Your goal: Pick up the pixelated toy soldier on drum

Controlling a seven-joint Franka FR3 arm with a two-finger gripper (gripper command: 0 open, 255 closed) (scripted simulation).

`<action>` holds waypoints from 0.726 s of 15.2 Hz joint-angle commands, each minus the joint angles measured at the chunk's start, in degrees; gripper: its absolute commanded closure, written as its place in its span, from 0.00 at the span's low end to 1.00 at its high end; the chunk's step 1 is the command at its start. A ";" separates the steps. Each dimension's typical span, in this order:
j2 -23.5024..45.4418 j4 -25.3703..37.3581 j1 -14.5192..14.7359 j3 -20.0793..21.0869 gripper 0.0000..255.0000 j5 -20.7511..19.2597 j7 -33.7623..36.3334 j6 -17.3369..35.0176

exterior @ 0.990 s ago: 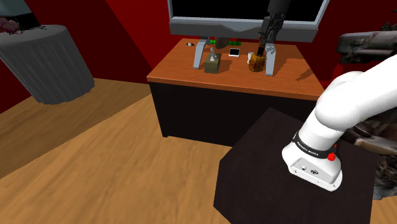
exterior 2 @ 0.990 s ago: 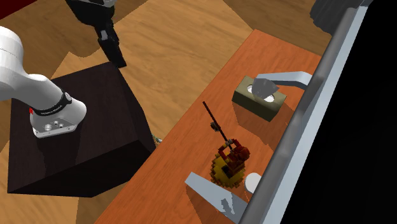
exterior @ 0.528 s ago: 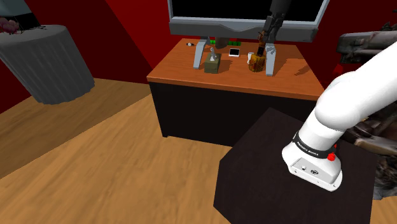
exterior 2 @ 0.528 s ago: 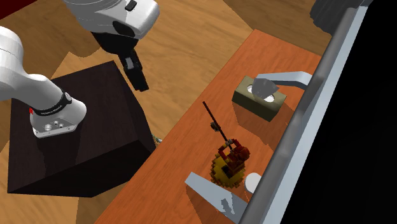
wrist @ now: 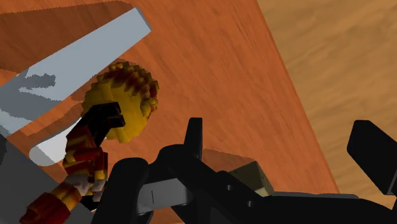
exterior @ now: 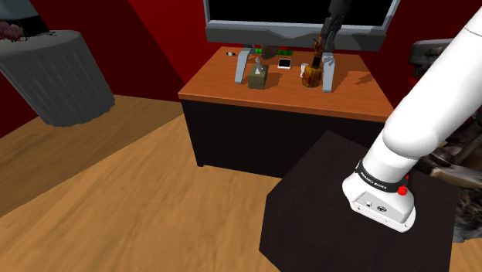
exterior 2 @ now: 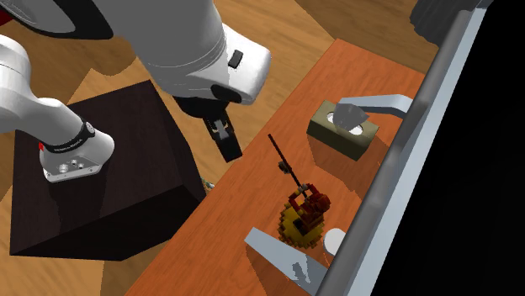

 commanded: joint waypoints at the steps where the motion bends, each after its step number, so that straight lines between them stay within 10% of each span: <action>1: 5.09 3.83 -0.55 -2.19 0.00 3.54 -4.60 0.47; 11: 32.30 31.77 -14.42 -2.71 0.00 23.26 -21.48 -6.24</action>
